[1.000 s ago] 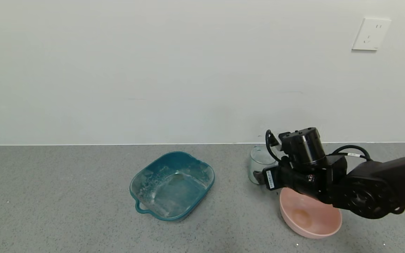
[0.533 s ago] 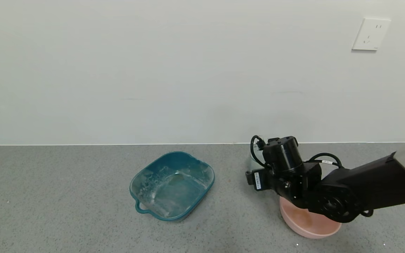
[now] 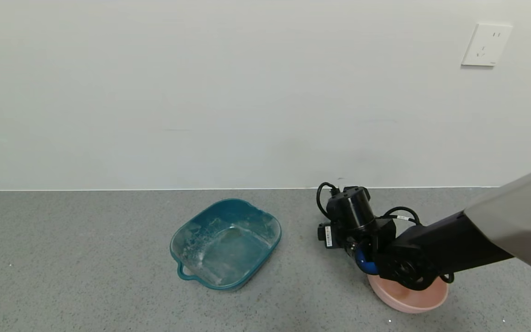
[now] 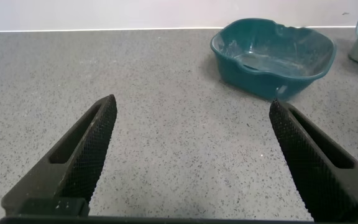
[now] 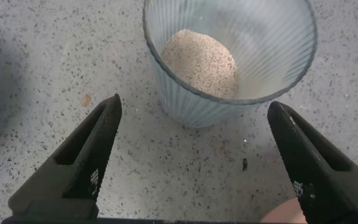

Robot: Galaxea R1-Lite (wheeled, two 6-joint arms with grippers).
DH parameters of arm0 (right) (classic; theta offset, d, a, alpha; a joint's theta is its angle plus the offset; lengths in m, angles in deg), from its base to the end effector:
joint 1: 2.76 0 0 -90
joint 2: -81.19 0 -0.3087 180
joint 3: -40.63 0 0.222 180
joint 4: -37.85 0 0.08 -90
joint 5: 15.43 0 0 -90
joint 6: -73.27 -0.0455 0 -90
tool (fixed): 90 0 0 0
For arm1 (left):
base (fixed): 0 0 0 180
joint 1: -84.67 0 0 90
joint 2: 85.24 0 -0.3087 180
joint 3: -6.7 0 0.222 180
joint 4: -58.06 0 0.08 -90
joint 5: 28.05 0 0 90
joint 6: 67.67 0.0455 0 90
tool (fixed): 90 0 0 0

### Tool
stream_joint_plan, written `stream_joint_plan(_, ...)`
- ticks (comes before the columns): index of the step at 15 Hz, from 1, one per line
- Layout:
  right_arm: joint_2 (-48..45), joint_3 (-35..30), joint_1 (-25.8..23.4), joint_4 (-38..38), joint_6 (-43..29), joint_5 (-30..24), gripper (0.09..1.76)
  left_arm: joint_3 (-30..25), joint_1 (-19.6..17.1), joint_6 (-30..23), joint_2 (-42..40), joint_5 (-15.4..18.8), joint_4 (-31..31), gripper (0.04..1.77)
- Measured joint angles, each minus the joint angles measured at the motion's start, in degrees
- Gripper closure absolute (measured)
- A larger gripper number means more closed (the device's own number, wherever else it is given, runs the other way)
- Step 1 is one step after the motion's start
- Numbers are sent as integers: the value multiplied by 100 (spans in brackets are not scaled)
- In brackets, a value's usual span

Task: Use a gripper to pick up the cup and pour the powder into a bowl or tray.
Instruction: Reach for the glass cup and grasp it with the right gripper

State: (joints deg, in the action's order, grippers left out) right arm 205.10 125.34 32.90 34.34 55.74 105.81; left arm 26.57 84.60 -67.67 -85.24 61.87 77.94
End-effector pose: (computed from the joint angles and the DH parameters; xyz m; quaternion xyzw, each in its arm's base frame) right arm 0.3719 0.2378 0.0465 -0.0220 0.2583 -0.0027 0.9658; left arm 0.0256 0.0001 0.0754 0.0000 0.0001 0.0013 1.0000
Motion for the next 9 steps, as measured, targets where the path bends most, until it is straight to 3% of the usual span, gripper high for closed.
stream_joint_plan(9,561,90,101,-830,-223,569,14,0,2,0,0,0,0,5)
